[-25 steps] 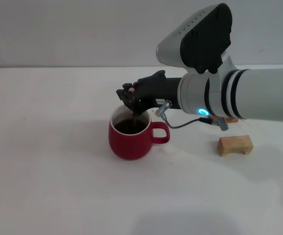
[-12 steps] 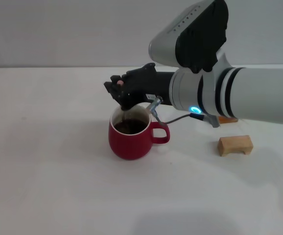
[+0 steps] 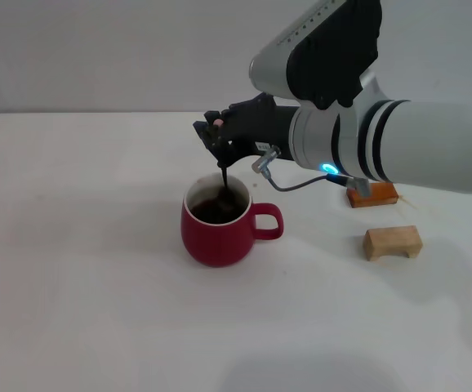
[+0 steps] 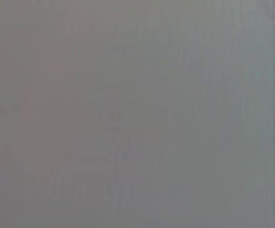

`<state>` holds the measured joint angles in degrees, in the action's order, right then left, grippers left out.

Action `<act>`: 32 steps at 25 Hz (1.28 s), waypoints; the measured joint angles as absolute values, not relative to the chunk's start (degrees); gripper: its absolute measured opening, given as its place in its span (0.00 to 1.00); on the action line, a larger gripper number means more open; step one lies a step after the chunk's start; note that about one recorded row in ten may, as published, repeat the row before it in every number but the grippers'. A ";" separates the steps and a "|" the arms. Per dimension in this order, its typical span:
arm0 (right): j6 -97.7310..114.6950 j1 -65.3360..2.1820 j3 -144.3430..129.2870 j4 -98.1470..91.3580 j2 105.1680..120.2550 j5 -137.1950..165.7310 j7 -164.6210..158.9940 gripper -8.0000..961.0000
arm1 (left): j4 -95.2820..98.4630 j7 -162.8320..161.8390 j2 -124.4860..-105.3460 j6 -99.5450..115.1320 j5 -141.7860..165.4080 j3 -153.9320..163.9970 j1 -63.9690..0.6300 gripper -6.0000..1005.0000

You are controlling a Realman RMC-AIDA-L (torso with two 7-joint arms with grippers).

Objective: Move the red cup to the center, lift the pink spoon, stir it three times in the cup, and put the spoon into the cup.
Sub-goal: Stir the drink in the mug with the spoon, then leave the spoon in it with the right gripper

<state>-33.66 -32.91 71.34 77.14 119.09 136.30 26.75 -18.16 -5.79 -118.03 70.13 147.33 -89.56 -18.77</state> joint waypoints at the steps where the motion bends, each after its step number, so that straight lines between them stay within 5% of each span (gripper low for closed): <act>1: -34.41 -32.76 71.37 77.59 119.07 136.75 26.33 0.14 | -18.16 -5.79 -118.03 70.14 147.34 -89.56 -18.76 0.84; 32: -34.90 -33.26 71.96 78.64 119.09 134.43 25.78 0.18 | -18.31 -5.80 -117.95 70.16 147.30 -89.80 -19.05 0.84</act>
